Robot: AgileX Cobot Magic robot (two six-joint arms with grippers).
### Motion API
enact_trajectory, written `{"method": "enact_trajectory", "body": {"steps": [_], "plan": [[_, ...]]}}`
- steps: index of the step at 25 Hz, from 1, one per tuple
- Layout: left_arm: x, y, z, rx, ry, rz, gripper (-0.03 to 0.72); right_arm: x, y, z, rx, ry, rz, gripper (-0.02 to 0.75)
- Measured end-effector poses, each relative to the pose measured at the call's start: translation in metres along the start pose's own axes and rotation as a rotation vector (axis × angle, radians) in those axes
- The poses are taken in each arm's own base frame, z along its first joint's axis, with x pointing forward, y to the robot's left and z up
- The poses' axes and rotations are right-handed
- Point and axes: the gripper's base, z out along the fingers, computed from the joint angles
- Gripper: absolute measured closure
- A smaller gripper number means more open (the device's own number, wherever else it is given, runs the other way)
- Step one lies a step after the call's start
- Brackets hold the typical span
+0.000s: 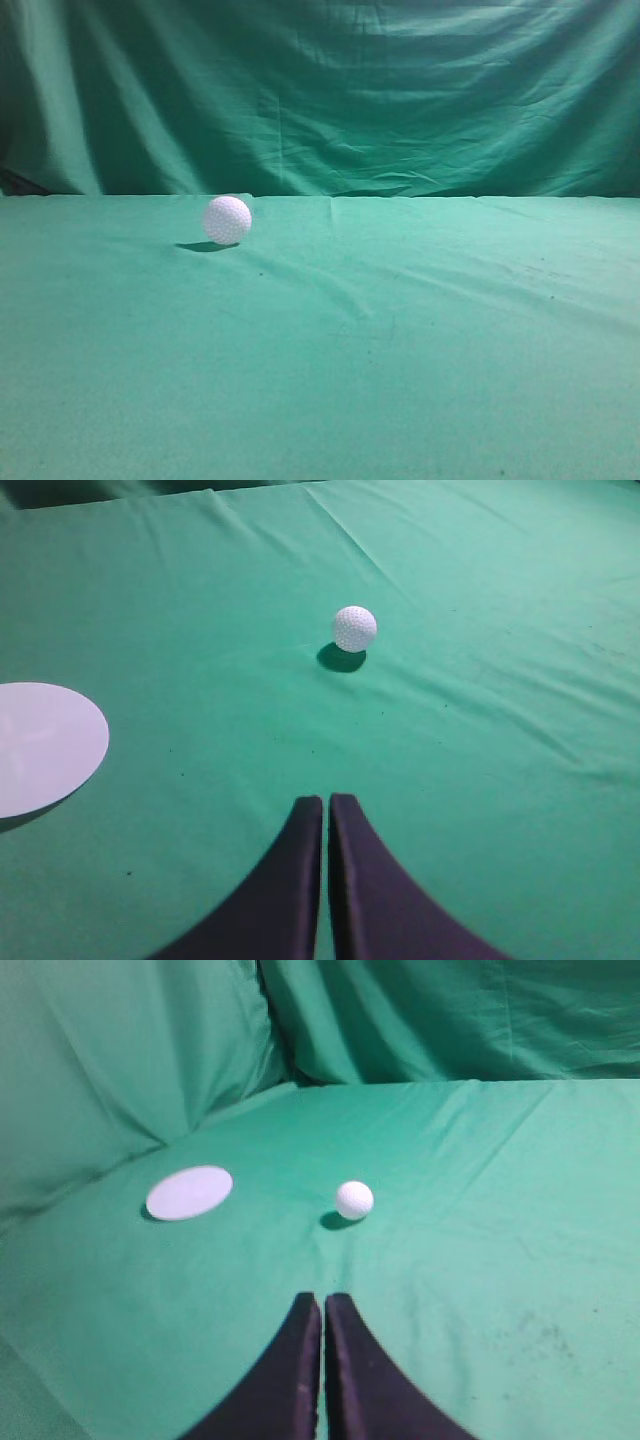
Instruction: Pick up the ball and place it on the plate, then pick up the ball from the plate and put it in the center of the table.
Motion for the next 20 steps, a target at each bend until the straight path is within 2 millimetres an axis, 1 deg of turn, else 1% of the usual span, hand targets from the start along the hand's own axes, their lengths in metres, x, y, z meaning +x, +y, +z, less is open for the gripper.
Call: {"method": "enact_trajectory", "body": {"steps": [3, 6, 11, 15, 17, 20], "plan": [[0.000, 0.000, 0.000, 0.000, 0.000, 0.000, 0.688, 0.002, -0.002, 0.000, 0.022, 0.027, -0.098, 0.738], [0.000, 0.000, 0.000, 0.000, 0.000, 0.000, 0.688, 0.004, -0.007, 0.000, 0.097, 0.046, -0.114, 0.738], [0.000, 0.000, 0.000, 0.000, 0.000, 0.000, 0.688, 0.011, -0.017, -0.003, 0.287, 0.113, -0.063, 0.738], [0.000, 0.000, 0.000, 0.000, 0.000, 0.000, 0.688, 0.014, -0.023, -0.009, 0.440, 0.089, -0.035, 0.738], [0.000, 0.000, 0.000, 0.000, 0.000, 0.000, 0.688, 0.020, -0.028, -0.010, 0.516, 0.092, -0.012, 0.738], [0.000, 0.000, 0.000, 0.000, 0.001, 0.000, 0.688, 0.037, -0.034, -0.007, 0.587, 0.127, 0.027, 0.738]]}}
